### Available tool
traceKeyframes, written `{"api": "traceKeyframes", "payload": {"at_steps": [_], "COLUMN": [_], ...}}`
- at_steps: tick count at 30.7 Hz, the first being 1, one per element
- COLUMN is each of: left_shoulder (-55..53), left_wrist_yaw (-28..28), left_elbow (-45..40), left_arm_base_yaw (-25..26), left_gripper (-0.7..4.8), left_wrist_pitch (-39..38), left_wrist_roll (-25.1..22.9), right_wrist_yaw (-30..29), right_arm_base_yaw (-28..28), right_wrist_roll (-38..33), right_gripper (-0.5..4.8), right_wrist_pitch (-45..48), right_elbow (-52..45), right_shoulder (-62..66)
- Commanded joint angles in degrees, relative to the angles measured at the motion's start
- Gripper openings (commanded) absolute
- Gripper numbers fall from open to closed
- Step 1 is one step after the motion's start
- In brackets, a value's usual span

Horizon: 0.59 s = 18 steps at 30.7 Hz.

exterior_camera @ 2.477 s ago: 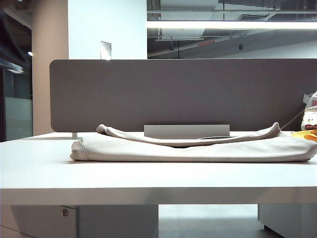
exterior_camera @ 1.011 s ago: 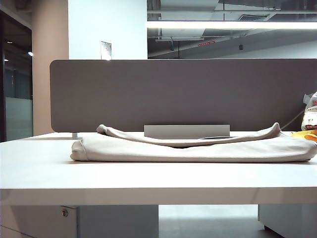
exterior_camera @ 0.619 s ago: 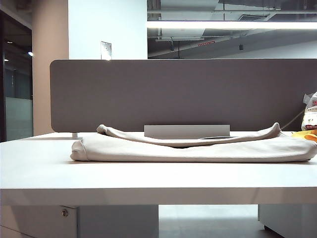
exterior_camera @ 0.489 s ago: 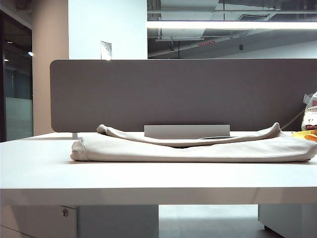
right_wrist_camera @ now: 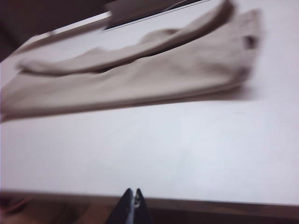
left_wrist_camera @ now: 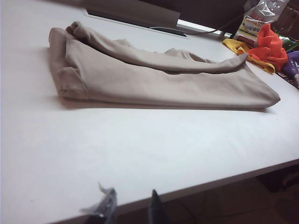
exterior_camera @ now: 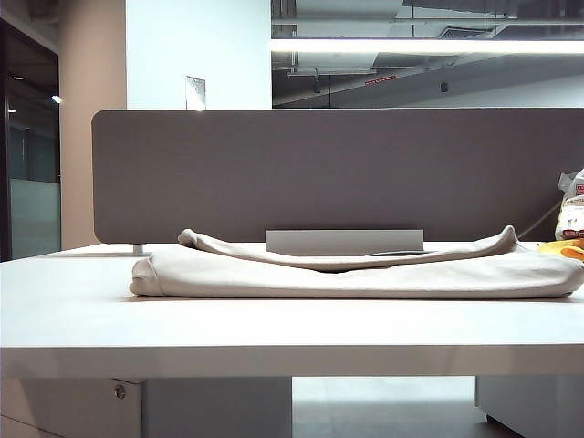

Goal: Fold the bottom side of the T-shirt horizontally towards the center, about one-third of the way, then fold the sleeve back towards the center, creating a straight line along the edge of the T-shirt, and finally fold the bottom of the T-shirt up towards the top, creating a neat rectangle.

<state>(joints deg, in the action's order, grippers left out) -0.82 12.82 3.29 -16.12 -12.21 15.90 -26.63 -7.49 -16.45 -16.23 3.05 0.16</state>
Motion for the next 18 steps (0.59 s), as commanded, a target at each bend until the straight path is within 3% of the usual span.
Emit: {"api": "traceKeyframes", "payload": {"at_steps": [1,4,8,11,18], "left_shoulder": [0.02,0.02,0.02,0.02,0.02], "left_wrist_yaw": [-0.09,-0.09,-0.09,-0.07,-0.09], "left_elbow": [0.13,0.13,0.13,0.13,0.13], "left_arm_base_yaw": [-0.02,-0.02,-0.02,-0.02,-0.02], "left_gripper": [0.92,0.92,0.92,0.92,0.92], "left_wrist_pitch": [0.66,0.68,0.66,0.68,0.68], "left_wrist_roll": [-0.5,-0.5,-0.5,-0.5,-0.5], "right_wrist_yaw": [-0.17,-0.09,3.74,11.34,30.01], "right_arm_base_yaw": [5.99,11.08,15.8,18.6,19.17], "right_wrist_roll": [0.2,1.36,13.94,19.54,19.96], "right_gripper": [-0.01,-0.01,-0.01,-0.01,-0.01], "right_wrist_pitch": [0.63,0.77,1.95,2.82,5.25], "right_elbow": [0.17,0.17,0.17,0.17,-1.75], "right_shoulder": [0.0,0.0,0.0,0.0,0.0]}}
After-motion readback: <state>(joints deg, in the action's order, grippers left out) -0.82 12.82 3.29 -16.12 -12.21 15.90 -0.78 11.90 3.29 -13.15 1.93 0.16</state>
